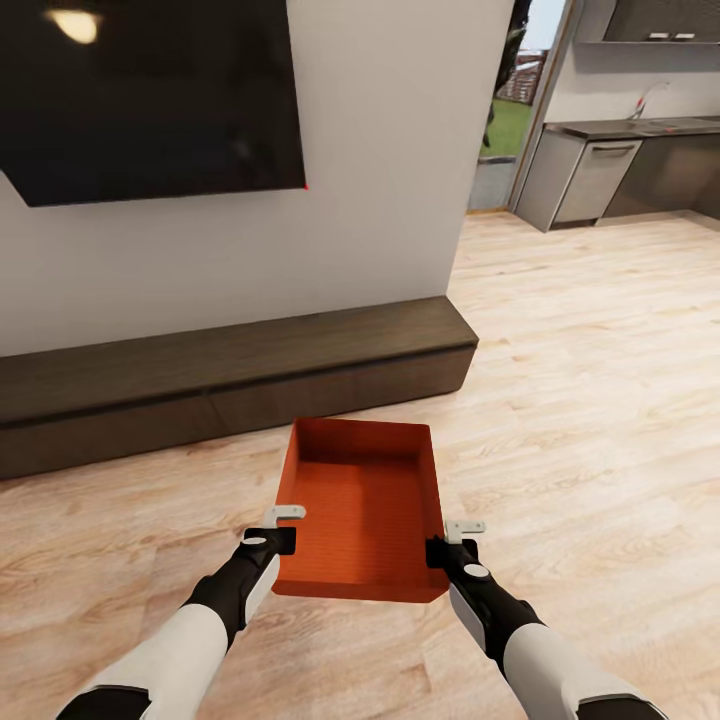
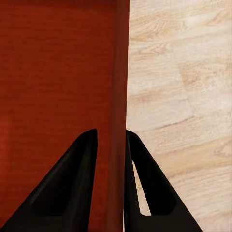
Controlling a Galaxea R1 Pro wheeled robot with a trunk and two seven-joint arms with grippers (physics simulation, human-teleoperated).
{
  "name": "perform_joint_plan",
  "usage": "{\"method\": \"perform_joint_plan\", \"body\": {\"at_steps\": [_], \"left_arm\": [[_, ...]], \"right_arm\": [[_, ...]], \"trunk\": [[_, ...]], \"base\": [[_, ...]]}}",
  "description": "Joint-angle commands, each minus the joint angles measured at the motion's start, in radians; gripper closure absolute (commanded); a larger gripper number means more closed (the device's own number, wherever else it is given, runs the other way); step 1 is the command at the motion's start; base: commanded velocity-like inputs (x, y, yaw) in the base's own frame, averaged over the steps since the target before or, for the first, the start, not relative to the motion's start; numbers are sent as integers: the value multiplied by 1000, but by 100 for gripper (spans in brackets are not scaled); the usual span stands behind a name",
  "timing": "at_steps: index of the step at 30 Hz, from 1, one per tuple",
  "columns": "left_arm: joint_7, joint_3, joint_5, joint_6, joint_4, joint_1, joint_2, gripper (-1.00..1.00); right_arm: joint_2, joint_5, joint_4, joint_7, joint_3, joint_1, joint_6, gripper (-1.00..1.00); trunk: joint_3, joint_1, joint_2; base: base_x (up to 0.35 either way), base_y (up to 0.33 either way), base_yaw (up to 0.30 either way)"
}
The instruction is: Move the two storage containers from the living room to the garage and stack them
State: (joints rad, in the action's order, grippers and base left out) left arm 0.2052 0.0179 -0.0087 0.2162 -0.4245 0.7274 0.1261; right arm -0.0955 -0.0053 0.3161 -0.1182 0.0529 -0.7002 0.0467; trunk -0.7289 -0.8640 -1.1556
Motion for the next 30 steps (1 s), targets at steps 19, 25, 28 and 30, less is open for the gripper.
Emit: {"method": "perform_joint_plan", "body": {"at_steps": [19,25,28,30], "left_arm": [[11,-7,-13,8,-2,0,1,100],[11,-7,-13,8,-2,0,1,100],[11,-7,-13,8,-2,0,1,100],[12,-7,-13,8,-2,0,1,100]], "right_arm": [[-2,0,0,-3,-10,-1,2,100],[-1,-1,0,-3,-10,-1,2,100],[-1,-2,0,-3,-10,-1,2,100],[-1,-2,0,-3,-10,-1,2,100]], "trunk": [[29,0,0],[38,0,0],[43,0,0],[46,0,0]], "base": [[0,0,0],[0,0,0],[0,0,0],[0,0,0]]}}
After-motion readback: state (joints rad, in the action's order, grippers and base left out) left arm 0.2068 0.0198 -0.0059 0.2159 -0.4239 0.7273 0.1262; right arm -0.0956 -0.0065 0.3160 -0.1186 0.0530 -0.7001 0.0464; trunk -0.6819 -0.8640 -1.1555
